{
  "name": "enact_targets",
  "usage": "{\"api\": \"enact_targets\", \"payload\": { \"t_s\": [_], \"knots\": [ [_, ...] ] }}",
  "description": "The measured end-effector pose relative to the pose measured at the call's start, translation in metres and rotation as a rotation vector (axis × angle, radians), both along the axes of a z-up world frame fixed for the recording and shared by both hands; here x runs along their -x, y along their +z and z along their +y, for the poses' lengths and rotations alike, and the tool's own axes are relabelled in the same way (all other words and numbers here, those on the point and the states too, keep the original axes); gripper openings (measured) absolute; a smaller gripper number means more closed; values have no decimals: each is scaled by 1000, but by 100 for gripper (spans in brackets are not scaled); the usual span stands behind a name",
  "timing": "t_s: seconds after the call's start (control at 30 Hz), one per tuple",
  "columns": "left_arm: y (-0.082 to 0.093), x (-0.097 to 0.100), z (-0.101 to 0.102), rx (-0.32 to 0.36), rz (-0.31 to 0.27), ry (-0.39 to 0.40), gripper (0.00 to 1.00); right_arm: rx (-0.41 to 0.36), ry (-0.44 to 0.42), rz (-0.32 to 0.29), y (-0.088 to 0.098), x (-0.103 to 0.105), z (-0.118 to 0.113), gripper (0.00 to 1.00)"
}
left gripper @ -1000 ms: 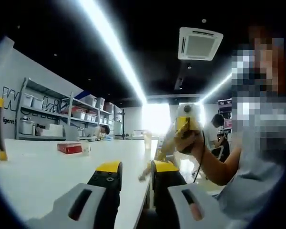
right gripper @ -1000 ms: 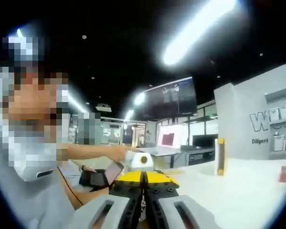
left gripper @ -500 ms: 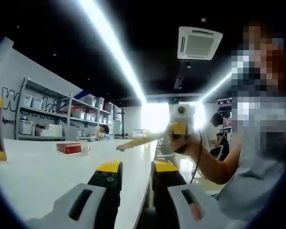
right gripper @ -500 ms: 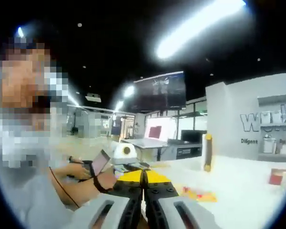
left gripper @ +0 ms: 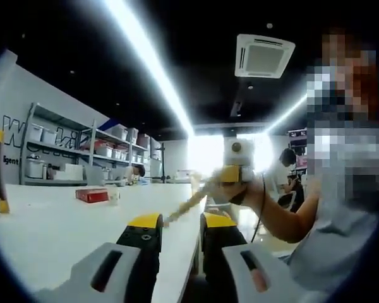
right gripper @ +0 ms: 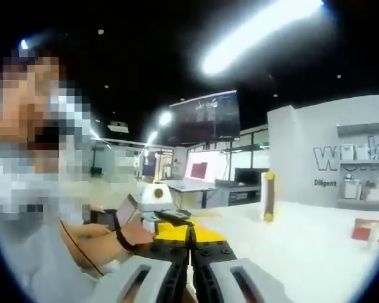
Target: Tear open the coffee pouch, take out the coffee, and pour the coffee from the pouch into the cup
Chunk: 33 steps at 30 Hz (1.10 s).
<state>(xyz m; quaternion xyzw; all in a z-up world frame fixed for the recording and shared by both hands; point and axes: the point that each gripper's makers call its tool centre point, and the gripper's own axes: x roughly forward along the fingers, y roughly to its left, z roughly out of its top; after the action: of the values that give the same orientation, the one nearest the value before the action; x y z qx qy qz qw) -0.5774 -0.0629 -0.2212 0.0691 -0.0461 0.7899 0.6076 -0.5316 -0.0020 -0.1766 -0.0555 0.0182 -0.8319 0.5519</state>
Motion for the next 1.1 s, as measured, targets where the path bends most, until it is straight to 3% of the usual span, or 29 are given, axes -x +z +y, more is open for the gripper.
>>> {"api": "enact_targets", "payload": {
  "t_s": [0.1, 0.23, 0.37, 0.4, 0.53, 0.67, 0.8, 0.93, 1.03, 1.1],
  "knots": [
    [0, 0, 0, 2, 1, 1, 26, 51, 84, -6, 11, -21, -9, 1],
    [1, -1, 0, 1, 5, 1, 26, 48, 98, -2, 13, -25, -11, 1],
    [2, 0, -2, -1, 7, 3, 26, -59, -86, 28, -4, 13, 7, 1],
    [1, 1, -2, -1, 7, 4, 26, -69, -95, 27, -6, 16, 8, 1],
    [1, 3, -3, -1, 4, 7, 26, -50, -67, 18, -6, 11, 4, 1],
    [0, 4, -3, 0, 2, 10, 26, 30, 55, -2, 7, -14, -6, 1],
    [2, 0, -1, -1, 9, 4, 26, 31, 62, 6, 11, -18, -6, 1],
    [2, -2, -1, -1, 12, 0, 26, -72, -97, 51, -2, 11, 8, 1],
    [0, 2, -2, -1, 7, 4, 26, 17, 15, -5, 4, -3, 2, 1],
    [0, 3, -1, -4, 2, 3, 26, 13, 25, -3, 3, -5, -1, 1]
  ]
}}
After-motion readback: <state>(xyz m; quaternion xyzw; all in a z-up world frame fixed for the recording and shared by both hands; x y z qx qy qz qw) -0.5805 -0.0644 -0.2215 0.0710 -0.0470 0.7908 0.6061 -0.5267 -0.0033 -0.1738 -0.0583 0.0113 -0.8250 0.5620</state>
